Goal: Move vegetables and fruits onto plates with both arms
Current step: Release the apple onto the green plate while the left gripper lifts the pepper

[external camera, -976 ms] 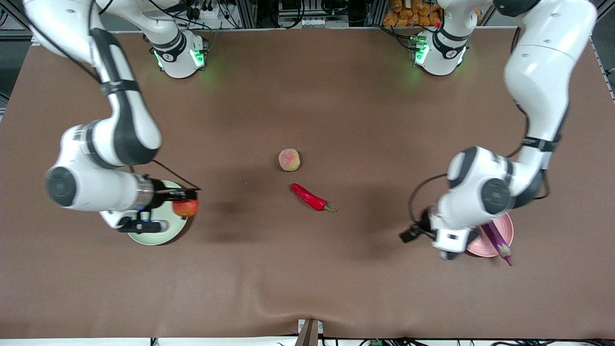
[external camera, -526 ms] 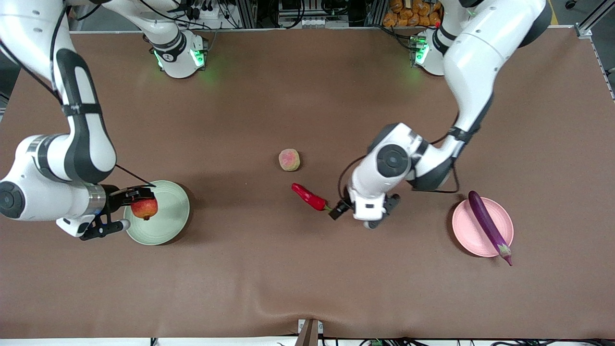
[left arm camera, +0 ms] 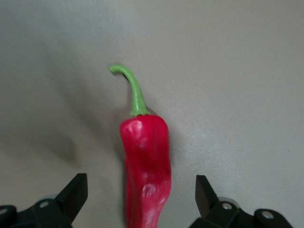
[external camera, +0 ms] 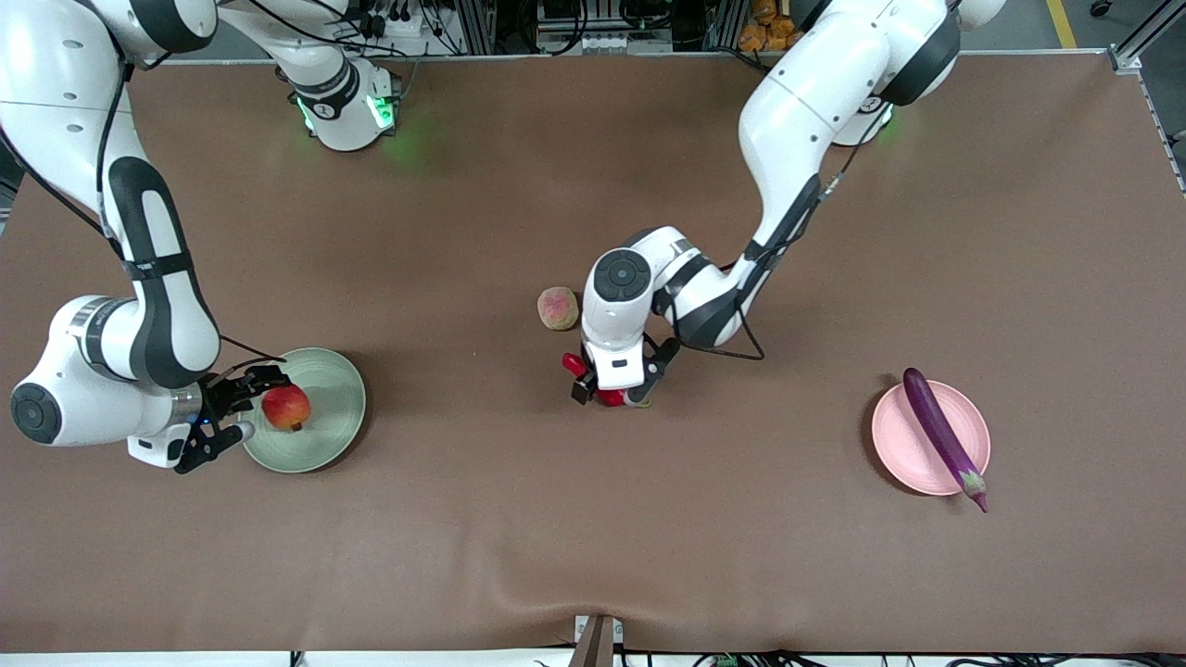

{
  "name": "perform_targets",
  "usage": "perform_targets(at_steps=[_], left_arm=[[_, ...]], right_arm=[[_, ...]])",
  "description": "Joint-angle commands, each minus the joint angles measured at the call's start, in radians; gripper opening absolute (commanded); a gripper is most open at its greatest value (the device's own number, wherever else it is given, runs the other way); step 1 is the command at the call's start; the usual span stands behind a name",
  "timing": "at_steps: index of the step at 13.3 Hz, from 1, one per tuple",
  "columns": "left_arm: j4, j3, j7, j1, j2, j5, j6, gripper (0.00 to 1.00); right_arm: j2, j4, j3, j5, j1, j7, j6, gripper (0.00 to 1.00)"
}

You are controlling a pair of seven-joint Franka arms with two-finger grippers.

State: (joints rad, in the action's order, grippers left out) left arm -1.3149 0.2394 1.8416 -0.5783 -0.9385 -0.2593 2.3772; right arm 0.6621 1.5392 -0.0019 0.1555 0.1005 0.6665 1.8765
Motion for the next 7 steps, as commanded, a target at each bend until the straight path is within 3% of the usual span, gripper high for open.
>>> perform_targets(at_steps=[1, 3, 4, 5, 6, 7], left_arm=[[0.04, -0.009, 0.025, -0.006, -0.052, -0.006, 0.06, 1.0], [0.037, -0.009, 0.022, -0.006, -0.06, -0.008, 0.06, 1.0], [0.036, -0.009, 0.016, -0.006, -0.062, -0.008, 0.06, 0.86], [0.033, -0.009, 0.007, -0.006, -0.063, -0.009, 0.06, 0.58], [0.031, -0.011, -0.004, -0.006, -0.062, -0.018, 0.06, 0.19], [0.029, -0.017, -0.028, -0.006, -0.059, -0.021, 0.059, 0.0]], right_arm=[[-0.009, -0.011, 0.026, 0.033, 0.013, 0.021, -0.008, 1.0], [-0.016, -0.013, 0.03, 0.096, -0.008, -0.062, -0.01, 1.0], [-0.016, -0.013, 0.031, 0.108, -0.033, -0.129, -0.011, 1.0], [-0.019, -0.013, 0.03, 0.108, -0.057, -0.187, -0.026, 1.0], [-0.019, -0.013, 0.031, 0.113, -0.079, -0.232, -0.057, 1.0], [-0.019, -0.013, 0.036, 0.114, -0.102, -0.284, -0.062, 1.0]])
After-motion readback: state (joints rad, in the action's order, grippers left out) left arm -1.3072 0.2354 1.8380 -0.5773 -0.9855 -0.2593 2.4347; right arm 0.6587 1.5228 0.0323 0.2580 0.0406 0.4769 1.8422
